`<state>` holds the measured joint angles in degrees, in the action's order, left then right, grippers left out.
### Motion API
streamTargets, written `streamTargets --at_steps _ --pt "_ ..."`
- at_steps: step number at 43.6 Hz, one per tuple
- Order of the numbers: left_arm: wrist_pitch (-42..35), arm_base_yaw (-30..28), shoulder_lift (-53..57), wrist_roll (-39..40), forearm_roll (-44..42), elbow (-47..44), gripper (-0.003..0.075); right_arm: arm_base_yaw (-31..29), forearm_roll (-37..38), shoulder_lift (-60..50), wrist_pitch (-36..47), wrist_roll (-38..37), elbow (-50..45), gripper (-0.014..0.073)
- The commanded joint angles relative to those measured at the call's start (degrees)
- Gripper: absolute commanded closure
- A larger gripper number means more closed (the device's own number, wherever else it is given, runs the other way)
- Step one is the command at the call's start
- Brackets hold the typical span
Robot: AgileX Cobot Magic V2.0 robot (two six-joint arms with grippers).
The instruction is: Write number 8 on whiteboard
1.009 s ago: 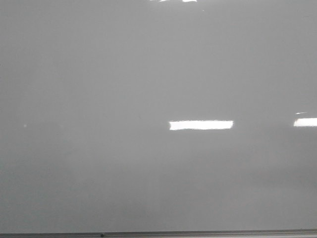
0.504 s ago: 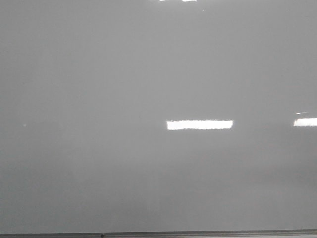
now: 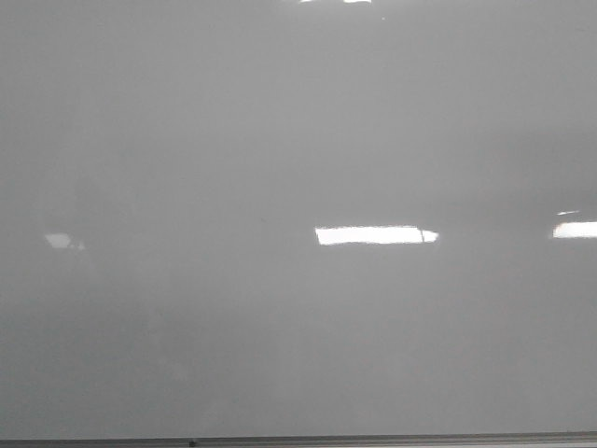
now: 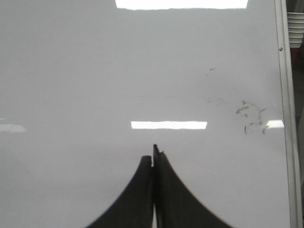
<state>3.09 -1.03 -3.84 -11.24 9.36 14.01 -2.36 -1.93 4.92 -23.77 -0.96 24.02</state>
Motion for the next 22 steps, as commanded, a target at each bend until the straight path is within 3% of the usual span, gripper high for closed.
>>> streamTargets --at_steps 1,14,18,22 --pt "4.1 0.1 -7.2 0.5 -1.8 6.5 0.0741 -0.1 0.8 7.7 0.6 0.1 6.3 0.0664" --pt "6.4 0.1 -20.2 0.5 -0.6 9.9 0.0722 -0.1 0.8 18.1 0.6 0.1 7.8 0.0643" --pt "6.4 0.1 -20.4 0.5 -0.6 9.9 0.0604 -0.1 0.8 18.2 0.8 0.1 7.6 0.052" --pt "6.4 0.1 -20.4 0.5 -0.6 9.9 0.0376 -0.1 0.8 18.2 0.7 0.1 7.6 0.0312"
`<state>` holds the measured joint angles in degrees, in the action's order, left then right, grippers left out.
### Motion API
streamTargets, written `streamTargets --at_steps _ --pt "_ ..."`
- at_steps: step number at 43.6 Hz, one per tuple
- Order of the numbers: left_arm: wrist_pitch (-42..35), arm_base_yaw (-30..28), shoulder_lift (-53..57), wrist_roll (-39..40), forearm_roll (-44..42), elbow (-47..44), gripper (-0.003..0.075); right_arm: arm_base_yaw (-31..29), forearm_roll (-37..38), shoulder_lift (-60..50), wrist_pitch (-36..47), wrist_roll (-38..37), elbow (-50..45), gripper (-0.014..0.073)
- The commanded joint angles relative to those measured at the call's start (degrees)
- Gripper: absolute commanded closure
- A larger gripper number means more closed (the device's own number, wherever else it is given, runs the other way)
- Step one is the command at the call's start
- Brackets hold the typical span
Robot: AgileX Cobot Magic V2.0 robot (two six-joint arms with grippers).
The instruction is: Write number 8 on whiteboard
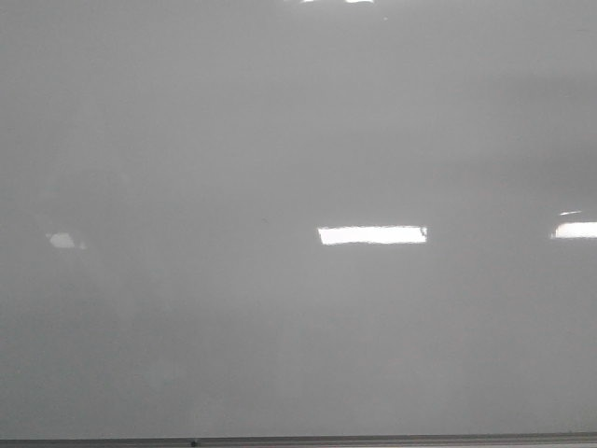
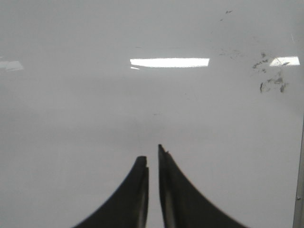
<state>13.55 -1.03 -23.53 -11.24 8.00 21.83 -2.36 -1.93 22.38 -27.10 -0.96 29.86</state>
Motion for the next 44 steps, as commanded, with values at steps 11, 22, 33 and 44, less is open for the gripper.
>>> streamTargets --at_steps 11,22,33,44 --pt "-4.1 0.1 -0.7 0.5 1.7 2.1 0.0082 -0.1 0.8 0.7 4.1 0.1 1.8 0.0055" --pt "-0.6 0.0 -13.0 0.6 1.8 3.7 0.0083 -0.1 0.8 0.7 4.2 0.1 1.8 0.0056" --pt "-1.5 -3.6 -35.0 4.4 1.9 10.8 0.0083 -0.1 0.8 0.7 3.7 0.1 1.8 0.0056" --pt "-7.3 -6.0 -47.2 4.4 -0.9 15.5 0.0083 -0.1 0.8 0.7 3.6 0.1 1.8 0.0056"
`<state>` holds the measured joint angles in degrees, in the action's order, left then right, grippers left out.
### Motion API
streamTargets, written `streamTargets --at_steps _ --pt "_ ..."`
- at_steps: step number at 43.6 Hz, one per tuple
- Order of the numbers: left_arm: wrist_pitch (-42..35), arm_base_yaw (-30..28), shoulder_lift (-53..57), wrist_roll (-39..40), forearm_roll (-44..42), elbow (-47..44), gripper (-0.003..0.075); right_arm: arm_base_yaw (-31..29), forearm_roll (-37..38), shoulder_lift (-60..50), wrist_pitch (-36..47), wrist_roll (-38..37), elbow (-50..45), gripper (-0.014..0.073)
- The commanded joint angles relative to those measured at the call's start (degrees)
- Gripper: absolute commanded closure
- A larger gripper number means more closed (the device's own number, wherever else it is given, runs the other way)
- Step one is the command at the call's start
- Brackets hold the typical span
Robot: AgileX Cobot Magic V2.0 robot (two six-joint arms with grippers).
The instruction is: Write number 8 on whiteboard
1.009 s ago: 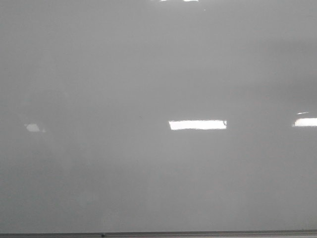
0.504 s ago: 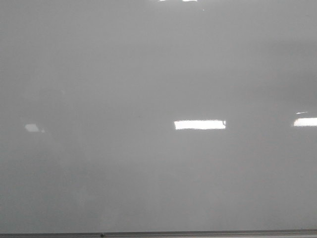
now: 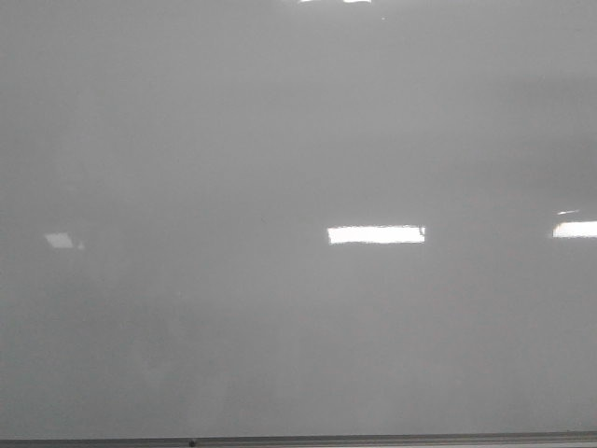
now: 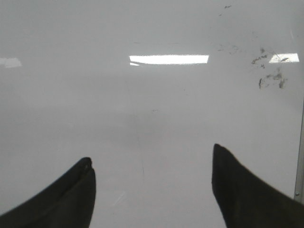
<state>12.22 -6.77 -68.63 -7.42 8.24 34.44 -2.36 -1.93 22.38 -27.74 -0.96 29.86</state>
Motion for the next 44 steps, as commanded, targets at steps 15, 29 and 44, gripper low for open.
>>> streamTargets --at_steps 15,29,44 --pt "-16.8 0.3 -10.3 0.6 -2.7 3.5 0.009 -0.1 0.8 0.7 4.2 0.1 1.8 0.0056" --pt "-18.2 1.8 -12.8 0.6 -2.7 3.5 0.0433 -0.1 0.8 0.7 4.2 0.1 1.8 0.0056" --pt "-18.2 1.8 -13.8 0.6 -2.7 3.5 0.072 -0.1 0.8 0.7 4.1 0.1 1.8 0.0056"
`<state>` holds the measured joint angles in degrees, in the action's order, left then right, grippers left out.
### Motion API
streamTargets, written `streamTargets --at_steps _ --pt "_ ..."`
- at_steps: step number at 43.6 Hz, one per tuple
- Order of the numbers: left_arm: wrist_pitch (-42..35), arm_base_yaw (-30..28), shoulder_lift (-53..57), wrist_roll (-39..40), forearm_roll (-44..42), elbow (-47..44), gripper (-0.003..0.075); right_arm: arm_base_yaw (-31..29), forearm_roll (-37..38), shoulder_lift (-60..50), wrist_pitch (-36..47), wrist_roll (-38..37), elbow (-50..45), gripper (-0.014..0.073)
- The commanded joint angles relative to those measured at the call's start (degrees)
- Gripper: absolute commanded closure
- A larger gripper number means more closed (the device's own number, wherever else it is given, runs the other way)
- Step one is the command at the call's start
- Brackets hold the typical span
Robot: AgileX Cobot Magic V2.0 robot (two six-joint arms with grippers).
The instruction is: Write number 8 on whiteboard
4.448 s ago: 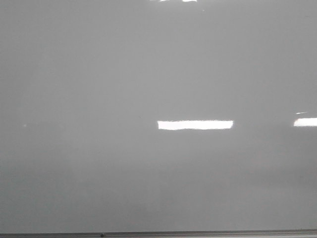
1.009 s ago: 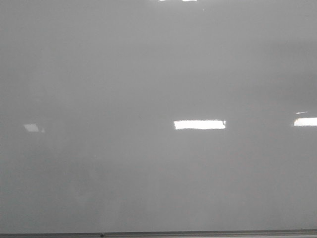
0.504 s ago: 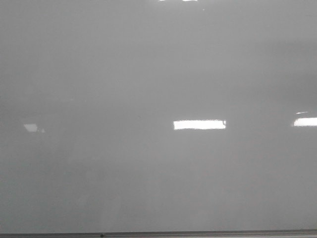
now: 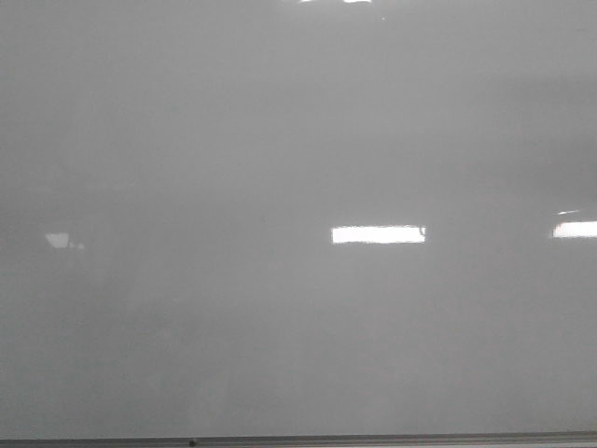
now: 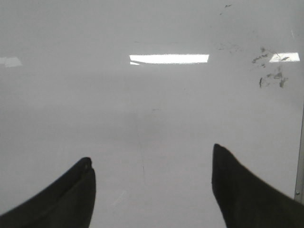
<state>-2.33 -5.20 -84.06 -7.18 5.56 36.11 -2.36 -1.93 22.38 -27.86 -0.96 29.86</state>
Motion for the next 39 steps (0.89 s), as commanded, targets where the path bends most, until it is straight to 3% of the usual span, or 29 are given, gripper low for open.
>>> streamTargets --at_steps 1,7,18,26,39 --pt "-3.5 0.2 1.8 0.4 0.0 1.8 0.0724 -0.1 0.8 0.7 4.3 0.1 1.8 0.0056" --pt "0.6 0.2 4.3 0.4 0.0 2.0 0.0731 -0.1 0.8 0.7 4.3 0.1 1.8 0.0056" --pt "20.2 1.7 11.3 0.4 1.3 5.7 0.0731 0.0 0.4 1.9 0.2 0.1 3.0 0.0056" --pt "24.8 11.6 16.6 -9.8 4.5 7.2 0.0731 2.3 -2.5 8.4 -7.7 2.6 8.4 0.0056" --pt "34.5 35.0 23.4 -29.5 11.6 7.2 0.0731 15.8 -15.7 22.1 -20.3 22.1 18.6 0.0056"
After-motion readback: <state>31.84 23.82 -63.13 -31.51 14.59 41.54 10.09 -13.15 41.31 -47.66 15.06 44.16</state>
